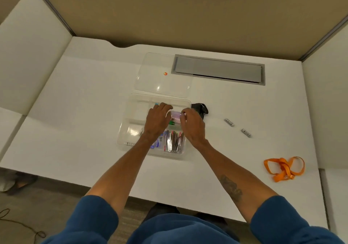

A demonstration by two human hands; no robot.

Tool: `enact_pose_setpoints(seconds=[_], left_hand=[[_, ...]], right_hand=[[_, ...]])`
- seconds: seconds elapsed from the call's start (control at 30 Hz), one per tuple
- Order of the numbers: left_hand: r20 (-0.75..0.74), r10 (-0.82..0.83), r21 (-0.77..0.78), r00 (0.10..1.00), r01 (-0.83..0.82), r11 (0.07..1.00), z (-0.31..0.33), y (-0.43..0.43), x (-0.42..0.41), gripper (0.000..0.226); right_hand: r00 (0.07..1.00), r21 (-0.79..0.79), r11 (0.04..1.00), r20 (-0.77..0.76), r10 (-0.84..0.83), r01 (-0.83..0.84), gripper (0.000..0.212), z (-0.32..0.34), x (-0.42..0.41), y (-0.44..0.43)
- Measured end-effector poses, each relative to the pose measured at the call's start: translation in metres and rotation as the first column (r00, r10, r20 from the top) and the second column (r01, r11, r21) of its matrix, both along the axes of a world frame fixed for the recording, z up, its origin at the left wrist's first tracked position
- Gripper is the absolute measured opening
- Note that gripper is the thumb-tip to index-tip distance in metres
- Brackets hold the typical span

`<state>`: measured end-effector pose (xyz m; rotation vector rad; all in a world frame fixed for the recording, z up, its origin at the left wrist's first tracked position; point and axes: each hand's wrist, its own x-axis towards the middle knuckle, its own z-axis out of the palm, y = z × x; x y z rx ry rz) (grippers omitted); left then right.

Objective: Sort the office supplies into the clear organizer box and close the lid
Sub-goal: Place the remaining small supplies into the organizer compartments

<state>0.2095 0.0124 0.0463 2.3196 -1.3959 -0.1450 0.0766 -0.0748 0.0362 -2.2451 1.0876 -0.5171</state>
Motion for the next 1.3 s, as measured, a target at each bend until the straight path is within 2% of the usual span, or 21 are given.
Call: enact_pose_setpoints(seconds=[0.2, 0.33, 0.47, 0.7, 0.83, 1.0, 1.2, 1.3], left_hand=[[-0.108, -0.254, 0.022, 0.961, 0.257, 0.966, -0.013, -0.066, -0.07, 0.023], [-0.168, -0.367, 0.072, 0.915, 0.383, 0.921, -0.033, -0.099, -0.114, 0.036], [-0.166, -0.437, 0.145, 0.884, 0.46, 0.876, -0.047, -0.123, -0.146, 0.044], [-0.104, -0.494, 0.232, 0.863, 0.504, 0.832, -0.07, -0.148, -0.17, 0.049], [-0.108, -0.444, 0.24, 0.889, 0.457, 0.856, -0.07, -0.158, -0.177, 0.038], [-0.099, -0.436, 0.286, 0.894, 0.446, 0.848, -0.077, -0.163, -0.181, 0.014], [-0.159, -0.417, 0.259, 0.895, 0.446, 0.857, -0.078, -0.155, -0.181, 0.013], [-0.213, -0.37, 0.221, 0.904, 0.414, 0.883, -0.069, -0.155, -0.169, 0.014]], right_hand=[[0.961, -0.027, 0.961, -0.016, -0.277, 0.276, 0.016, -0.017, -0.095, -0.056], [0.909, -0.009, 0.927, -0.194, -0.369, 0.374, 0.026, -0.033, -0.16, -0.08], [0.874, 0.103, 0.909, -0.336, -0.351, 0.405, 0.038, -0.046, -0.201, -0.093], [0.896, 0.163, 0.908, -0.302, -0.327, 0.386, 0.037, -0.054, -0.219, -0.1], [0.894, 0.144, 0.907, -0.287, -0.345, 0.396, 0.022, -0.057, -0.221, -0.107], [0.889, 0.132, 0.913, -0.32, -0.329, 0.385, 0.009, -0.056, -0.219, -0.11], [0.874, 0.196, 0.896, -0.375, -0.308, 0.4, 0.016, -0.053, -0.212, -0.107], [0.881, 0.233, 0.874, -0.326, -0.343, 0.426, 0.018, -0.046, -0.197, -0.106]])
